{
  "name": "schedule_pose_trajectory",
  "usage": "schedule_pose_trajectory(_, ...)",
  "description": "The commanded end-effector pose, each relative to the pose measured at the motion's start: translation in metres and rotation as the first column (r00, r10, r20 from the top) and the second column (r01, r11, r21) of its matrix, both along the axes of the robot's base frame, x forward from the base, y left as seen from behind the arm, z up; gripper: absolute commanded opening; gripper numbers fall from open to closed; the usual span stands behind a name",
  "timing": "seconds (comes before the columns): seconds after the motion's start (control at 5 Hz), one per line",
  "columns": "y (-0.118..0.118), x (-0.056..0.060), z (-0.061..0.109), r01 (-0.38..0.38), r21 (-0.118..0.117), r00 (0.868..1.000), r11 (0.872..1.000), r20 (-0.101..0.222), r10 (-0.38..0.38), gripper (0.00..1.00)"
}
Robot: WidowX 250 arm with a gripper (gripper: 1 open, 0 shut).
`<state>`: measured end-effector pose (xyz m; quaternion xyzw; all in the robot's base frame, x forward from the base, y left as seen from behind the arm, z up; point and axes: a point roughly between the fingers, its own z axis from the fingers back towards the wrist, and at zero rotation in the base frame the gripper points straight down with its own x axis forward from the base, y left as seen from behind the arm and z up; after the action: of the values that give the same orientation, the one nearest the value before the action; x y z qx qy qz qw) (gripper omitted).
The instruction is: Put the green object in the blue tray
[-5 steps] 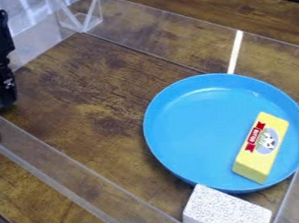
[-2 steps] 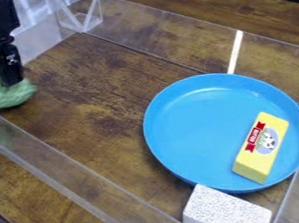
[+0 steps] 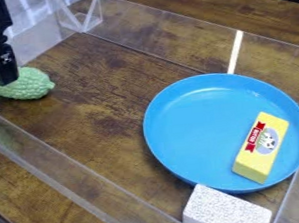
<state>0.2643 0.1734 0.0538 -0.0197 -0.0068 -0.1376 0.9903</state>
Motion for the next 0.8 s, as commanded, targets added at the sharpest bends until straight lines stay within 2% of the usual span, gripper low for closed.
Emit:
schedule_pose_trajectory(0.0, 0.007, 0.017, 0.004, 0.027, 0.03, 0.998, 0.999, 0.055, -0.029, 0.0)
schedule_pose_trajectory(0.2, 0.012, 0.022, -0.007, 0.039, 0.024, 0.997, 0.999, 0.059, -0.04, 1.0)
schedule_pose_trajectory(0.4, 0.021, 0.025, -0.003, 0.026, 0.02, 0.997, 0.999, 0.067, -0.027, 1.0)
schedule_pose_trajectory(0.6, 0.024, 0.025, 0.001, 0.014, 0.015, 0.997, 1.0, 0.071, -0.015, 0.0)
